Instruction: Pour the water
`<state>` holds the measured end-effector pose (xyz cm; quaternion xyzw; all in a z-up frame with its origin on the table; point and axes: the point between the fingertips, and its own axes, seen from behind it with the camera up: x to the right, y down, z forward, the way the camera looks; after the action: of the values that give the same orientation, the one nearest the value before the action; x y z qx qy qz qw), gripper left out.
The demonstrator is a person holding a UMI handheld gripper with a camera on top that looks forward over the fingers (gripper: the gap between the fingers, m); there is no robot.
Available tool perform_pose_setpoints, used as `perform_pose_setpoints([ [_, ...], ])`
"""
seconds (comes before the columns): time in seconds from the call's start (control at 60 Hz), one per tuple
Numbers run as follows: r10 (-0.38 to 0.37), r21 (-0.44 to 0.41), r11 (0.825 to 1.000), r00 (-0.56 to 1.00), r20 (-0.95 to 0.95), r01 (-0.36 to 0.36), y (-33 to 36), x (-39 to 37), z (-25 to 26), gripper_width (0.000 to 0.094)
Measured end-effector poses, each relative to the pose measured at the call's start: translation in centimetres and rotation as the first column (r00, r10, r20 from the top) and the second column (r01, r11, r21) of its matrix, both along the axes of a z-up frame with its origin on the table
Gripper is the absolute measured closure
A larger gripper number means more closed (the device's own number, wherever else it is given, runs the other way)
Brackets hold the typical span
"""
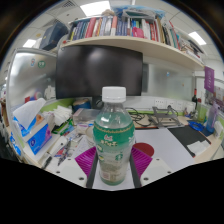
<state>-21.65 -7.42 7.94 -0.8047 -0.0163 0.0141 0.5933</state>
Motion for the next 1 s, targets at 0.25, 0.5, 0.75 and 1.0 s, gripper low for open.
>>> perform_pose_setpoints([
  [0.25,0.0,0.056,0.998,1.0,0.014,-0.001,1.0,-0.2,0.4,0.0577],
  [0.5,0.014,0.024,1.0,0.997,0.071,-0.016,1.7,0.9,1.8,0.0632],
  [0.75,0.093,-0.055,0.995,0.919,0.384,-0.078,2.9,7.3,4.8,0.0632],
  [1.0,0.23,-0.203,0.973,0.554,0.8,-0.111,6.8,12.4,5.5,0.0632],
])
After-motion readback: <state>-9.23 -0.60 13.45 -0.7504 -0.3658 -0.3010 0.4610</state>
